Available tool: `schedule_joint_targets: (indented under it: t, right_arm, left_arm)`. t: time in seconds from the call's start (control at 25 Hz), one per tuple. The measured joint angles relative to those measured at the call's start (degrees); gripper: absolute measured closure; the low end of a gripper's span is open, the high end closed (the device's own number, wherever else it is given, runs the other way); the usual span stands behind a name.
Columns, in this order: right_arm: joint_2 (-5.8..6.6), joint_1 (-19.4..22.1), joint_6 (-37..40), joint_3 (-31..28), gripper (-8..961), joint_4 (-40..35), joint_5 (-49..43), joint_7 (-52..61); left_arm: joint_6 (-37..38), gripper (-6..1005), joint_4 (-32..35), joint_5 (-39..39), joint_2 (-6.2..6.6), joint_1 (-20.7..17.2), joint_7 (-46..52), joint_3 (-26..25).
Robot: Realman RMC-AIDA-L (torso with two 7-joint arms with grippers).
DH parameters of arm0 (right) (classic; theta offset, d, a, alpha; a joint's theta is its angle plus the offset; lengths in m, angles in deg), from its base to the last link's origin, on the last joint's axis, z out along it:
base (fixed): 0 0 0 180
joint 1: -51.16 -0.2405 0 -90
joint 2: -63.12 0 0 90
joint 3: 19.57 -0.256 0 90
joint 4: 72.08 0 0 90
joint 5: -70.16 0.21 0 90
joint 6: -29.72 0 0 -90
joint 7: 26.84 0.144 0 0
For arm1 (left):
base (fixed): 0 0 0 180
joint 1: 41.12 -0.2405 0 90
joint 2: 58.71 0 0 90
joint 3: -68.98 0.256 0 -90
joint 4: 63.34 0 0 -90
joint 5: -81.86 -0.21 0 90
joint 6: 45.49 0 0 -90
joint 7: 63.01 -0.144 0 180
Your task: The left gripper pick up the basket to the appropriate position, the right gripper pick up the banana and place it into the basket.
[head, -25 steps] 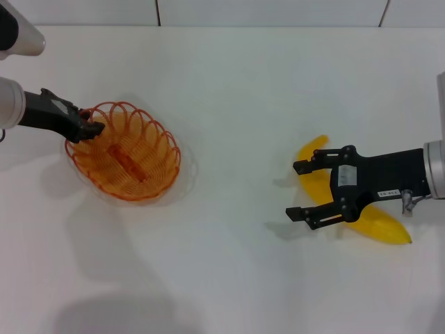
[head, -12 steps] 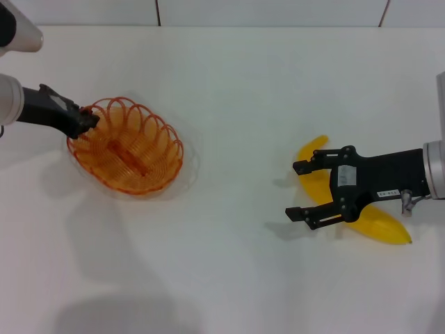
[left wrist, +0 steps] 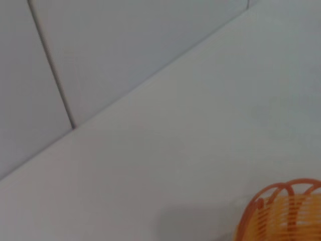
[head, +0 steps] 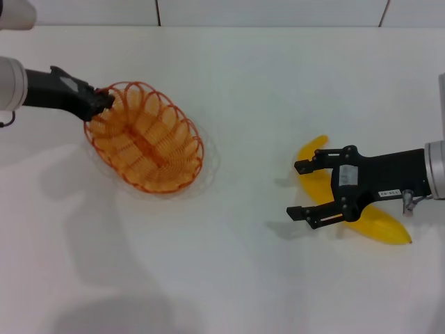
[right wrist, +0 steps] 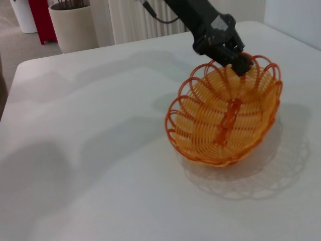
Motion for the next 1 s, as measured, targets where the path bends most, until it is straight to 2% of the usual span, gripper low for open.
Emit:
schedule_joint_targets:
  t: [0.48,0.72,1.0]
  right_arm:
    - [0.0,-0.26,0.0,0.35,66,0.07,0.0,0.0]
    - [0.0,-0.4,0.0,0.35,66,0.07,0.0,0.0]
    - [-0.01,-0.81,0.05,0.35,67,0.07,-1.49,1.31]
  left_arm:
    - [-0.95,918,-1.28,10.94,-0.11,0.01,-4.72,0.06]
    - [-2.15,918,-3.97,14.7,-0.09,0.64,-6.74,0.06]
    - [-5.67,918,-7.53,22.9,-0.15,0.29,-9.51,0.02]
